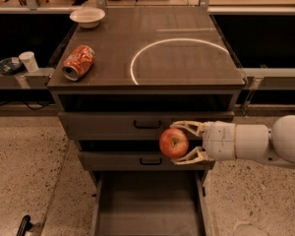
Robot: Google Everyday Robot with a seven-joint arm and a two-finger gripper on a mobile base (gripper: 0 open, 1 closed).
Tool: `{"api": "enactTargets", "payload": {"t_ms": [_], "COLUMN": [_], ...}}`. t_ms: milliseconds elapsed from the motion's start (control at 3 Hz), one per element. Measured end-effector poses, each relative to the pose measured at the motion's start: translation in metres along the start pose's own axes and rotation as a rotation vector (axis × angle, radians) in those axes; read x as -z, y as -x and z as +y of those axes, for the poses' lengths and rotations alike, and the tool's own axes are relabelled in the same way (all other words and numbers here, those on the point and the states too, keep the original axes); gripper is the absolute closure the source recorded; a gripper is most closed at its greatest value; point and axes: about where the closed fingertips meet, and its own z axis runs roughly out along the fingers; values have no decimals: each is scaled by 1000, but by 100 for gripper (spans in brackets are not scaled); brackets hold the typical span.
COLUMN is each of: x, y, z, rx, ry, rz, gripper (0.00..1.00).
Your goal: Pick apple from bottom drawer and place on counter
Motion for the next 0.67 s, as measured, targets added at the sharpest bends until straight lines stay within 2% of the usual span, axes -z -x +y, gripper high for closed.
{"api": "enactTargets", "payload": {"t_ms": [333,667], "x": [-3,-11], "y": [-2,8], "z": [-39,-103], "rx": [-10,-1], "ry": [-41,-62], "rz": [98,226], "gripper": [100,100]}}
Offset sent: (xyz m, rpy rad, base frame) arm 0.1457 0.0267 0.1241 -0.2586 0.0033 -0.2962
